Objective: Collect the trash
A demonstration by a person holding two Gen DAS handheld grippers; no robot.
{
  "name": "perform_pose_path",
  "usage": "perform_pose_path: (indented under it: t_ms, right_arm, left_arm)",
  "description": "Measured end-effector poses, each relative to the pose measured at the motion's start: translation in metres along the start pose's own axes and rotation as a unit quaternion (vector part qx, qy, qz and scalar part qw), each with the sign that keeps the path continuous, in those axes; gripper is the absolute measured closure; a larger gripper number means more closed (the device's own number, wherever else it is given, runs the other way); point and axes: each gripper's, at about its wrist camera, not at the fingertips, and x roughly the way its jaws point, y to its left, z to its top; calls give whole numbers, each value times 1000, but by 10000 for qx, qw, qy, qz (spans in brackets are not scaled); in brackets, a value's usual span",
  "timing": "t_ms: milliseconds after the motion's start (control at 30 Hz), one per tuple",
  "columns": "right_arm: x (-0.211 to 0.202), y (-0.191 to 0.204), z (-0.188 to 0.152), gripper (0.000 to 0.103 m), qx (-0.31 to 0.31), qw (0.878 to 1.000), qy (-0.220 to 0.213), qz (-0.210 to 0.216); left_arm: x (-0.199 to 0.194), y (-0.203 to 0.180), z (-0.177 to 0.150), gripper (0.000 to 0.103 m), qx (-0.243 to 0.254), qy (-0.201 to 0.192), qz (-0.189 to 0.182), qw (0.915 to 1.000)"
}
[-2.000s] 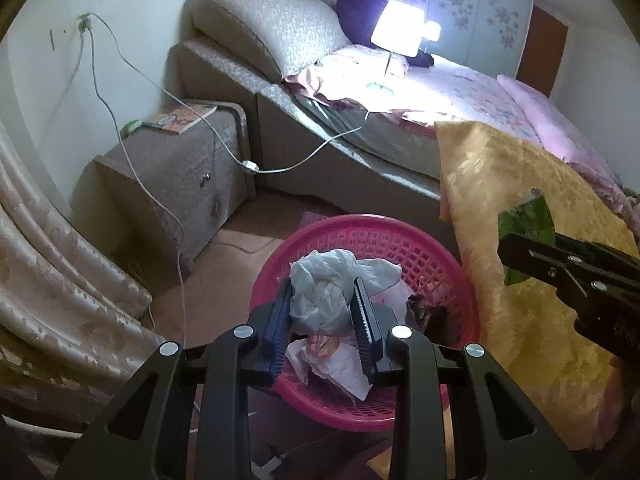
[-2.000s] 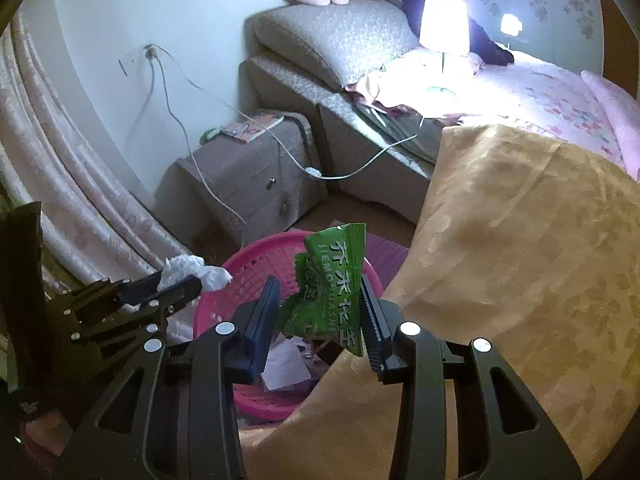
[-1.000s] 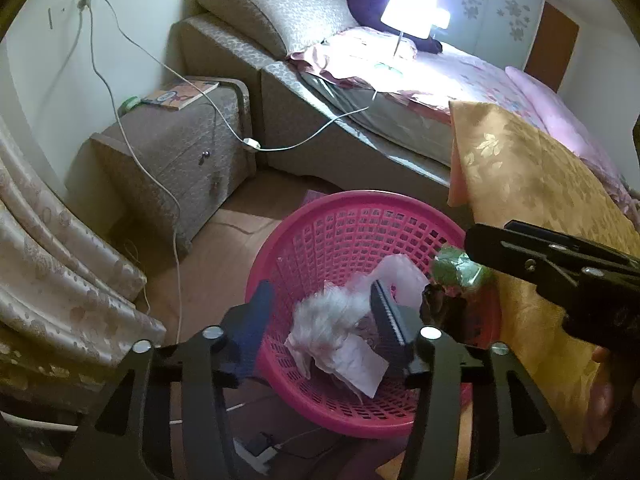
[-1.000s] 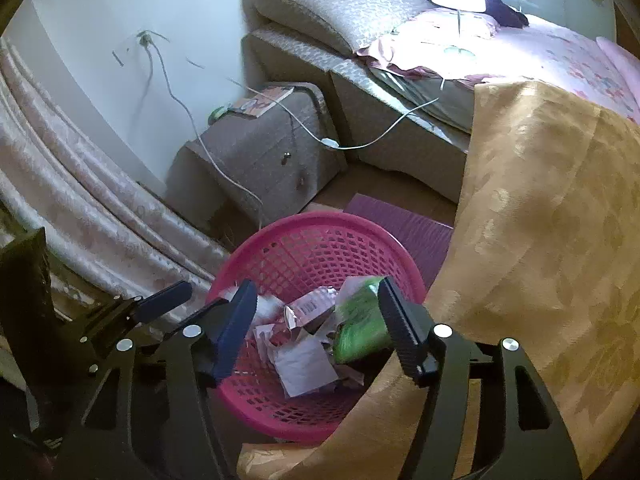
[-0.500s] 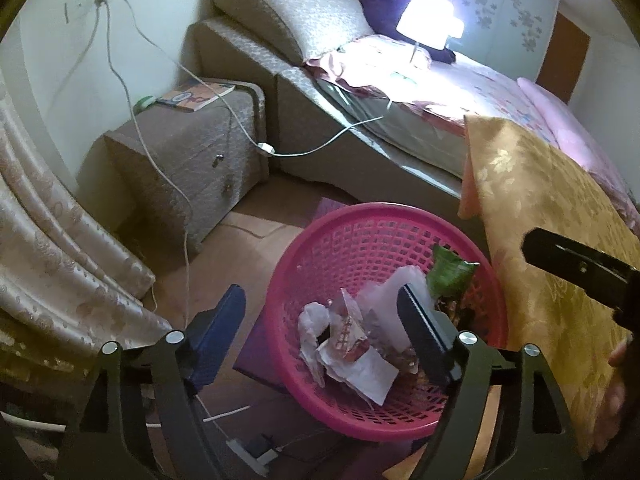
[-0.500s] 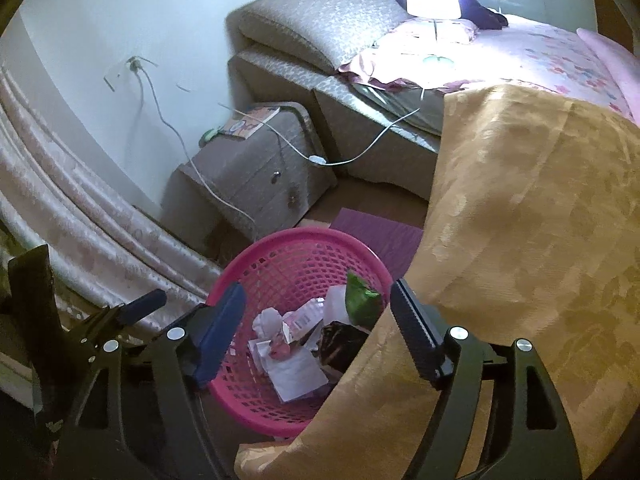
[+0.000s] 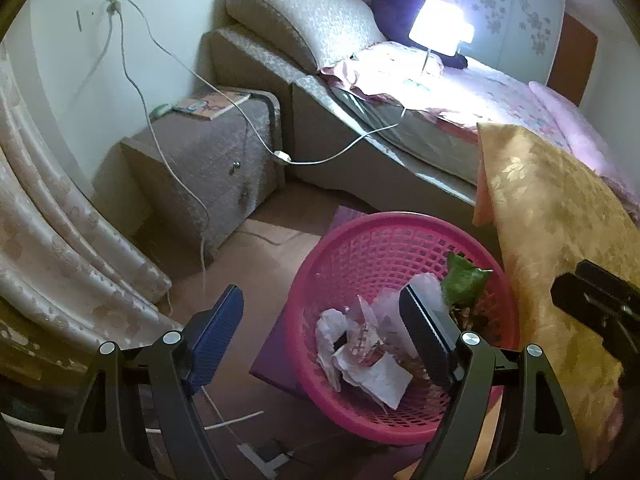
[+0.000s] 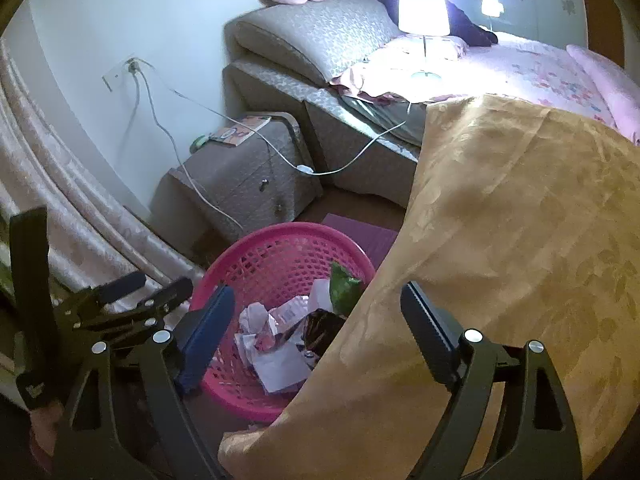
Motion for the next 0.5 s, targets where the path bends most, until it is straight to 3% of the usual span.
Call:
perform_pose_path:
  t_ms: [500]
  right_arm:
    - [-24,27,-11,12,-549,9979,-349,-30]
  left_arm:
    - [-30,7,-2,24,97,-261,386,9989]
